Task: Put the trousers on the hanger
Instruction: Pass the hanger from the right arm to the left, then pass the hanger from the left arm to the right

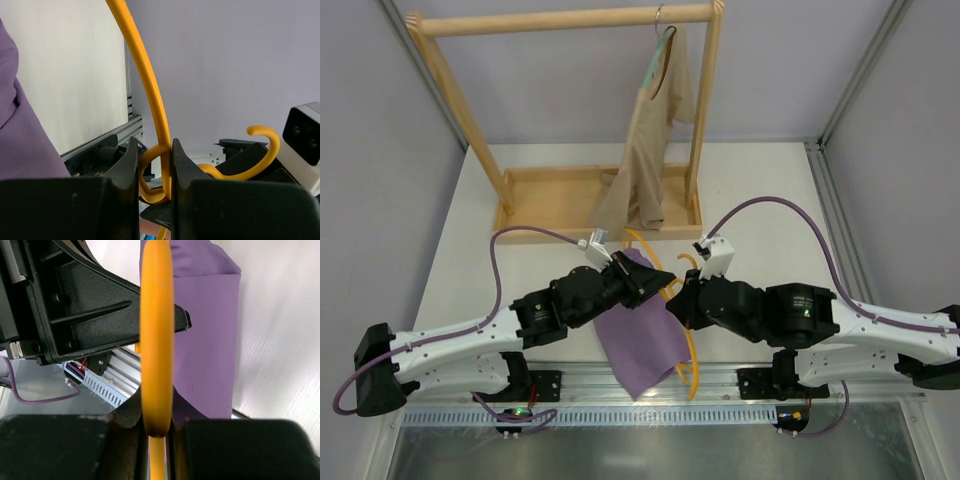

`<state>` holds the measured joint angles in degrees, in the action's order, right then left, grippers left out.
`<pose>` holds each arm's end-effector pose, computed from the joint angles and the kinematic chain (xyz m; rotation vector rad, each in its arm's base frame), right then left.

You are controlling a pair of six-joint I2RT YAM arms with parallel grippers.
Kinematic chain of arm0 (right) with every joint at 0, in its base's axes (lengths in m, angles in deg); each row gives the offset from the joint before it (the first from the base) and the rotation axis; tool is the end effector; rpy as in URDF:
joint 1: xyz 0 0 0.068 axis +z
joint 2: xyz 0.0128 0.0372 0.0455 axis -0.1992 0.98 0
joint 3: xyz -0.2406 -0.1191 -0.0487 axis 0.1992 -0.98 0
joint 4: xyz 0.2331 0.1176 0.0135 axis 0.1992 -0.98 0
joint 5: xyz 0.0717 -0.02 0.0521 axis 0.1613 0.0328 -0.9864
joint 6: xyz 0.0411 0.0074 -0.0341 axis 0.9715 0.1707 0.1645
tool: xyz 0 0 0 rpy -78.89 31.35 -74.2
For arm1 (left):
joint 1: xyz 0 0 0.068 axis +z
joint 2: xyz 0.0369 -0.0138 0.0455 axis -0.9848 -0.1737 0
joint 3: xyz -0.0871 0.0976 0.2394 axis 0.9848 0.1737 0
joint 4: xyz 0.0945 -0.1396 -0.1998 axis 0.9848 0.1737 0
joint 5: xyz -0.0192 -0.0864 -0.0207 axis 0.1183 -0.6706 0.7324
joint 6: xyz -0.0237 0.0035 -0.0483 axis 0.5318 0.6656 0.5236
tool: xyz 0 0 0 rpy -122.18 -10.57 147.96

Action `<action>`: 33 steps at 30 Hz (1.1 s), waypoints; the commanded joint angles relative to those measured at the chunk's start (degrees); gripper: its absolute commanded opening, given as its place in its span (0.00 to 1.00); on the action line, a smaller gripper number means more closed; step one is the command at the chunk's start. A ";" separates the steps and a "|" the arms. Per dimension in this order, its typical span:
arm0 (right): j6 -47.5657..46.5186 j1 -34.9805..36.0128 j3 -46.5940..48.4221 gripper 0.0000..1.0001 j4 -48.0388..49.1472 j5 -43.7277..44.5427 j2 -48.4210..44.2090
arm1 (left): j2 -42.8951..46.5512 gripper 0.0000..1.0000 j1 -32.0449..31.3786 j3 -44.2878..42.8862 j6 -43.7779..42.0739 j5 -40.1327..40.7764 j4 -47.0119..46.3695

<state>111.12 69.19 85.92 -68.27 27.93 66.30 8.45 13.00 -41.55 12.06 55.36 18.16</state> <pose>0.0472 0.1798 0.3625 -0.2697 2.2373 0.7432 0.0999 -0.2107 0.3026 -0.5333 2.0152 -1.5784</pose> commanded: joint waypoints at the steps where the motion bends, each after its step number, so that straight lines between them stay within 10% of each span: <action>1: 0.91 0.53 -1.84 0.14 7.22 -0.25 -3.29 | 1.16 0.00 -0.15 -1.10 0.43 0.90 -4.32; 7: -0.33 0.53 -9.48 0.40 14.24 -5.69 -7.42 | 3.44 0.00 -0.15 -1.02 1.22 2.04 -3.71; 14: 0.20 0.61 -17.48 0.41 17.77 -9.57 -11.82 | 6.52 0.00 0.29 -2.59 -0.44 4.68 1.38; 25: 0.03 0.79 -22.06 0.37 14.35 -9.39 -22.28 | 8.54 0.00 0.38 -3.39 -1.85 9.17 7.89; 33: -1.73 0.79 -21.27 0.04 18.56 -11.94 -21.77 | 7.14 0.00 0.38 -2.86 -1.68 8.38 5.26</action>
<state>109.75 70.51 63.80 -50.50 14.77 43.09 14.92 13.28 -42.08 11.89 61.76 26.92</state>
